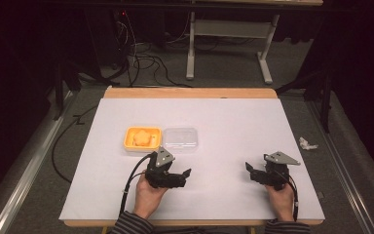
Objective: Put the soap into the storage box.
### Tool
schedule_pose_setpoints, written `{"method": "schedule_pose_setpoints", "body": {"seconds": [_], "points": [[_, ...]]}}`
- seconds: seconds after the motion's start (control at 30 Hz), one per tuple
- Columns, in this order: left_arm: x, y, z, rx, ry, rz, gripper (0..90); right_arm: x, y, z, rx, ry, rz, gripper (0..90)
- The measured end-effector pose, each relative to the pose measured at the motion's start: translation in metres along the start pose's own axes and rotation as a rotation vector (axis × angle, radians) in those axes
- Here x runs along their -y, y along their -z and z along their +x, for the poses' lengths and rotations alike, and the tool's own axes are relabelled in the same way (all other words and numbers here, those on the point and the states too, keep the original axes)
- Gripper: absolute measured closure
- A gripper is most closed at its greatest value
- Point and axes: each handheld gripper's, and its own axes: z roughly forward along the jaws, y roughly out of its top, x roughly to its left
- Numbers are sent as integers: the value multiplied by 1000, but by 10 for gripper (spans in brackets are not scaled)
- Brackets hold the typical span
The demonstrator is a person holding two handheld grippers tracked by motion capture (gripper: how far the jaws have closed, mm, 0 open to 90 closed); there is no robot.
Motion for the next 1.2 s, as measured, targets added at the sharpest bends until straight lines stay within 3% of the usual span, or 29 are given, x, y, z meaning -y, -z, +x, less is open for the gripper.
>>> {"method": "schedule_pose_setpoints", "body": {"seconds": [0.9, 1.2], "points": [[13, -28, 6, -24, -24, 35, 159, 0, -1, 0, 1, 10, 11, 196], [15, -36, 6, -25, -10, 24, 159, -1, -1, 0, 0, 10, 13, 195]]}}
